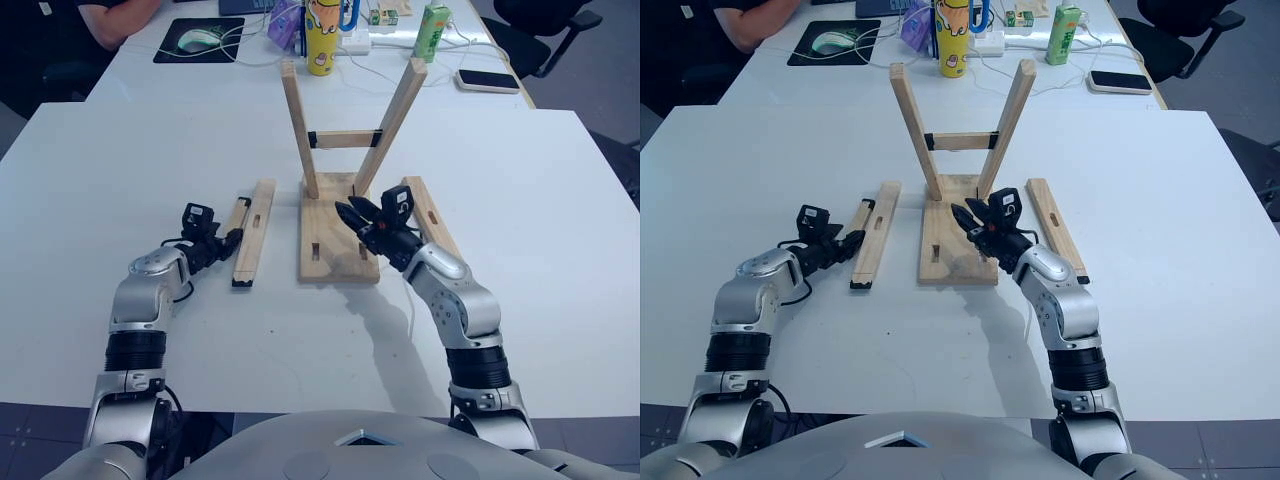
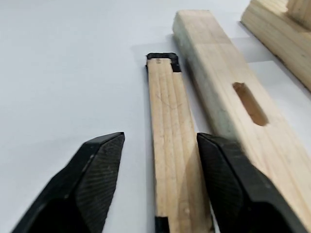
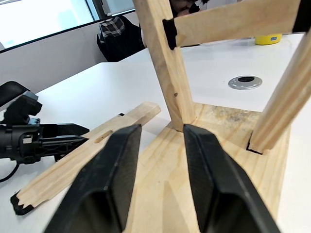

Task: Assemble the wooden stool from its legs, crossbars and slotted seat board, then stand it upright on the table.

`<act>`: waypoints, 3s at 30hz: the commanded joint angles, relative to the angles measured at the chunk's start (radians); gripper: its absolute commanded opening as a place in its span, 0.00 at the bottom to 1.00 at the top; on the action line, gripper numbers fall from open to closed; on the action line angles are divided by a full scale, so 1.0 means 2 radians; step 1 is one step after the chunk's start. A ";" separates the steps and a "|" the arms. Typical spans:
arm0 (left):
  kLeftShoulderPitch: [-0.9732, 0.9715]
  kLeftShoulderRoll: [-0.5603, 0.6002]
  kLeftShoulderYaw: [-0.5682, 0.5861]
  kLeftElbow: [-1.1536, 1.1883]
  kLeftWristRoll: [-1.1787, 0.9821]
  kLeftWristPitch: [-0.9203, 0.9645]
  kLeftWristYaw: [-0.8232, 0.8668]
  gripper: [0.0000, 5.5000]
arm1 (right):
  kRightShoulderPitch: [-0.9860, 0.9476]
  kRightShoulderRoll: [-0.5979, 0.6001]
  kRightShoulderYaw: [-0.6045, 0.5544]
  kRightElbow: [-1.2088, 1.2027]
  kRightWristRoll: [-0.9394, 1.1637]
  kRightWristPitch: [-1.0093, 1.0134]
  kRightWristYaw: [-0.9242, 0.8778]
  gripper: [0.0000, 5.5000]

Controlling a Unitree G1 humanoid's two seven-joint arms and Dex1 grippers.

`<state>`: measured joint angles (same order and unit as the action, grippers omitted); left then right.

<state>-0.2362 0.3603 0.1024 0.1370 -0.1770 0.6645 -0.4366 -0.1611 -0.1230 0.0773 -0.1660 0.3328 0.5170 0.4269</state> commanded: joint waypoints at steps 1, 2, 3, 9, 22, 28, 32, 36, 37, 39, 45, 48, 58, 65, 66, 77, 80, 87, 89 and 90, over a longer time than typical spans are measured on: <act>0.000 0.011 -0.003 0.032 -0.002 0.028 -0.005 0.38 | -0.017 0.000 -0.008 0.007 0.000 0.002 -0.010 0.30; 0.001 0.013 -0.006 0.034 -0.002 0.029 -0.007 0.35 | -0.019 -0.002 -0.008 0.009 -0.002 0.001 -0.011 0.30; 0.003 0.016 -0.010 0.037 -0.002 0.031 -0.012 0.32 | -0.020 -0.002 -0.007 0.011 -0.003 0.001 -0.011 0.30; 0.001 0.015 0.001 0.056 0.003 -0.027 -0.003 0.24 | -0.018 0.002 0.002 0.004 0.001 0.001 -0.007 0.30; 0.106 0.048 0.001 -0.126 0.001 -0.307 -0.083 0.24 | 0.000 0.061 -0.098 -0.033 0.267 0.181 -0.013 0.34; 0.100 0.048 -0.052 -0.191 0.003 -0.316 -0.117 0.24 | -0.008 0.076 -0.142 -0.035 0.414 0.250 -0.054 0.51; 0.085 0.033 -0.079 -0.204 0.002 -0.300 -0.109 0.24 | -0.024 0.082 -0.141 -0.027 0.429 0.242 -0.080 0.58; 0.083 0.019 -0.095 -0.202 0.008 -0.295 -0.097 0.24 | -0.032 0.086 -0.131 -0.013 0.396 0.210 -0.094 0.58; 0.083 0.016 -0.098 -0.200 0.008 -0.296 -0.095 0.24 | -0.034 0.090 -0.132 -0.008 0.395 0.203 -0.096 0.58; 0.084 0.012 -0.104 -0.195 0.012 -0.297 -0.093 0.24 | -0.040 0.099 -0.134 0.002 0.395 0.187 -0.100 0.58; 0.086 0.003 -0.117 -0.199 0.013 -0.292 -0.087 0.24 | -0.056 0.118 -0.138 0.018 0.403 0.158 -0.111 0.58; 0.087 -0.002 -0.118 -0.199 0.011 -0.288 -0.083 0.24 | -0.059 0.121 -0.135 0.021 0.406 0.152 -0.114 0.50; 0.089 -0.003 -0.125 -0.208 0.006 -0.270 -0.079 0.24 | -0.052 0.118 -0.117 0.023 0.396 0.142 -0.117 0.21; 0.088 -0.003 -0.128 -0.211 0.006 -0.260 -0.076 0.24 | -0.049 0.118 -0.104 0.030 0.376 0.129 -0.115 0.08; 0.086 -0.003 -0.129 -0.211 0.008 -0.257 -0.073 0.24 | -0.048 0.115 -0.102 0.030 0.371 0.125 -0.115 0.08; 0.091 -0.030 -0.078 -0.232 -0.125 -0.179 -0.079 0.49 | -0.010 0.041 -0.126 -0.023 0.290 0.085 -0.114 0.08; 0.090 -0.036 -0.075 -0.220 -0.126 -0.181 -0.073 0.49 | 0.041 -0.004 -0.138 -0.111 0.248 0.064 -0.121 0.08; 0.089 -0.077 -0.102 -0.203 -0.109 -0.193 -0.041 0.49 | 0.048 -0.092 -0.221 -0.080 0.195 0.001 -0.092 0.08; 0.089 -0.084 -0.113 -0.201 -0.100 -0.196 -0.037 0.49 | 0.037 -0.103 -0.230 -0.052 0.178 -0.023 -0.085 0.08; 0.090 -0.087 -0.117 -0.200 -0.097 -0.198 -0.037 0.49 | 0.032 -0.107 -0.230 -0.037 0.168 -0.035 -0.080 0.08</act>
<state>-0.0470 0.1942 -0.1155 -0.2771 -0.3900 0.2770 -0.5170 -0.0648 -0.3161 -0.3747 -0.2866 0.7044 0.4885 0.2458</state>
